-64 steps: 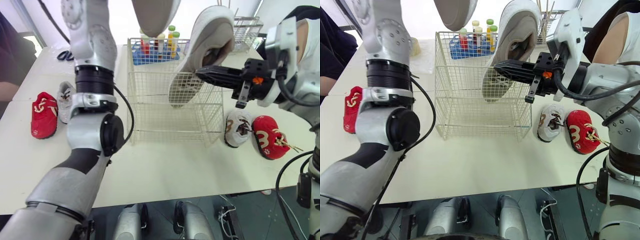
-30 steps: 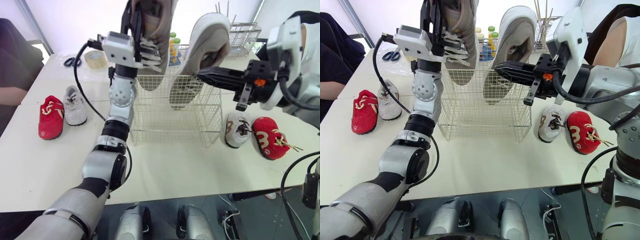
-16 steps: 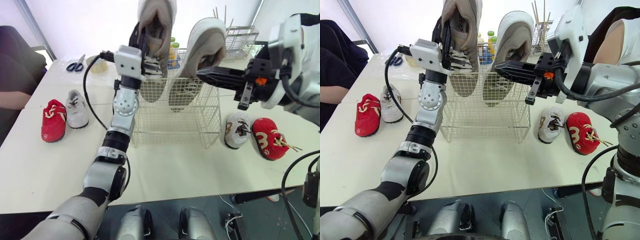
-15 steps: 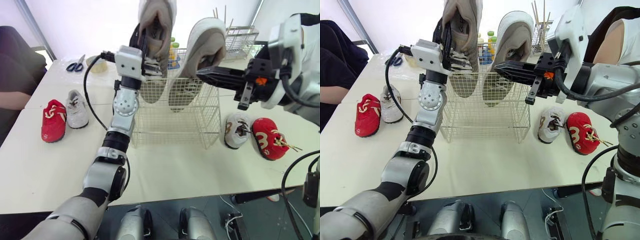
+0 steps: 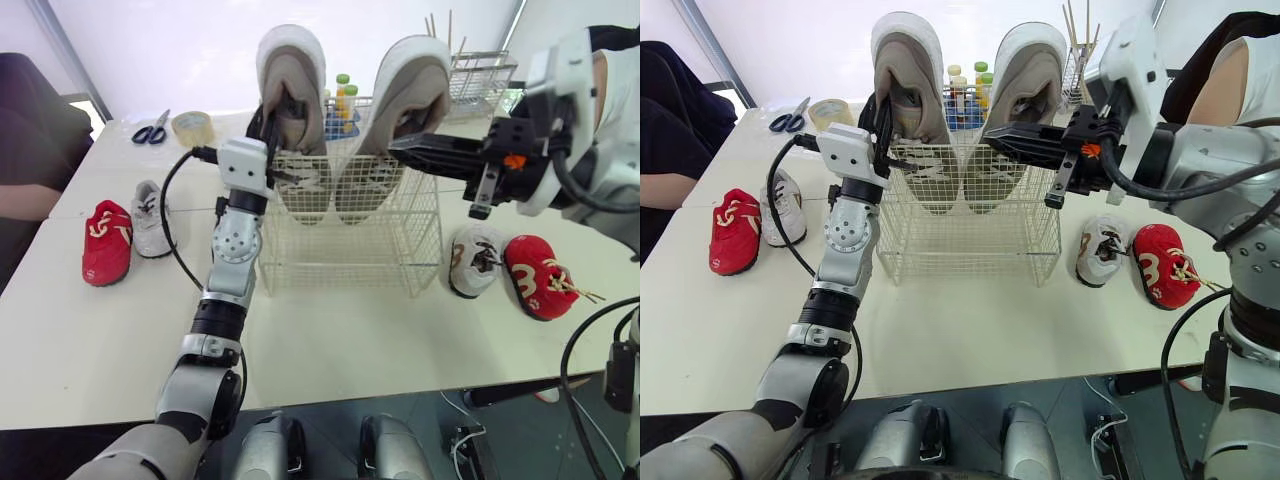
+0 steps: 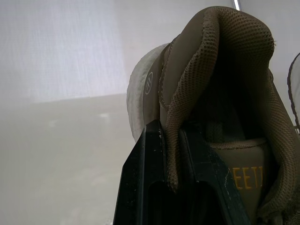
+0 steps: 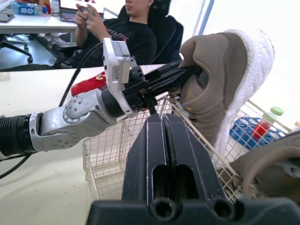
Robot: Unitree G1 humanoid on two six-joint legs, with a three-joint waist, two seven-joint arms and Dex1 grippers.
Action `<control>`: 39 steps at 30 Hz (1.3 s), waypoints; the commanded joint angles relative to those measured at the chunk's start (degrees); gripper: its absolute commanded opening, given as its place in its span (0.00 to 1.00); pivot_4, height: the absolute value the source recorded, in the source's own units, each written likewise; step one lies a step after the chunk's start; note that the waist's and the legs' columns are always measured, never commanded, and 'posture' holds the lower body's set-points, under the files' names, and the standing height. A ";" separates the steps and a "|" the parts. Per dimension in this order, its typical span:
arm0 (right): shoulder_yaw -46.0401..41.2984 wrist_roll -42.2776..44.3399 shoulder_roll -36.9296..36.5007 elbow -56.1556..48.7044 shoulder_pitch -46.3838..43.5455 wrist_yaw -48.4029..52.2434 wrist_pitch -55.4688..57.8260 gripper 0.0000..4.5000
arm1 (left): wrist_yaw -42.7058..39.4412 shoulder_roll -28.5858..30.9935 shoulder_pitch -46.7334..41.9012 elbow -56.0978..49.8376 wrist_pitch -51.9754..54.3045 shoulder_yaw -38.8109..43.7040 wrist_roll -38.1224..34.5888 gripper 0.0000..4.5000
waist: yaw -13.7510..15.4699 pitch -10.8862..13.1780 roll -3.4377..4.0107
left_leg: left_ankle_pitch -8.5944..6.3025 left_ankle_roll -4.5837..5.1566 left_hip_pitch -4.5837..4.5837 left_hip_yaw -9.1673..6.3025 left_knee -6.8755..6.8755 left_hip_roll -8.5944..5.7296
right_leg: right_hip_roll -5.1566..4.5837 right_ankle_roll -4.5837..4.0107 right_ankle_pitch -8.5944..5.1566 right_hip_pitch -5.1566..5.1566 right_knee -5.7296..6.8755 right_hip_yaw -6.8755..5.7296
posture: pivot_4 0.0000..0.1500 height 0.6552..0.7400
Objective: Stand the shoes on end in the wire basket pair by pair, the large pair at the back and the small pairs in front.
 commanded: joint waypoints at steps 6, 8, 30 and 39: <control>-1.22 -0.66 -0.63 0.41 -1.76 1.25 -1.65 0.00 | -2.10 0.82 4.58 -3.02 4.46 -1.56 -0.18 0.37 | -0.14 0.02 -0.03 | -0.02 0.02 0.01 0.06 -0.01 -0.01 | -0.05 0.01 -0.01 -0.01 -0.01 0.01 | 1.00 1.00; -1.36 -0.70 -0.72 0.53 -1.72 1.52 -1.68 0.00 | -2.57 1.57 4.74 -4.20 2.97 -1.82 0.28 0.58 | 0.39 0.04 -0.07 | -0.02 0.01 0.01 0.05 -0.01 -0.02 | -0.08 -0.02 -0.02 0.00 0.00 -0.04 | 1.00 1.00; -12.31 -0.04 -9.52 3.39 9.60 0.61 5.57 0.12 | -27.76 36.61 15.39 -50.14 58.01 11.86 -56.65 0.94 | 0.27 0.47 -0.48 | 0.20 -0.34 -0.93 0.00 0.07 -0.10 | -0.14 0.00 -0.03 -0.81 -0.03 -0.06 | 1.00 1.00; -23.08 -3.01 -11.07 -4.38 26.20 -9.40 14.13 0.99 | -45.39 53.58 9.60 -43.91 81.37 12.77 -80.36 0.94 | 0.34 0.63 -0.56 | 0.23 -0.42 -0.88 0.02 0.05 -0.17 | -0.10 0.23 -0.18 -0.76 0.00 -0.04 | 1.00 1.00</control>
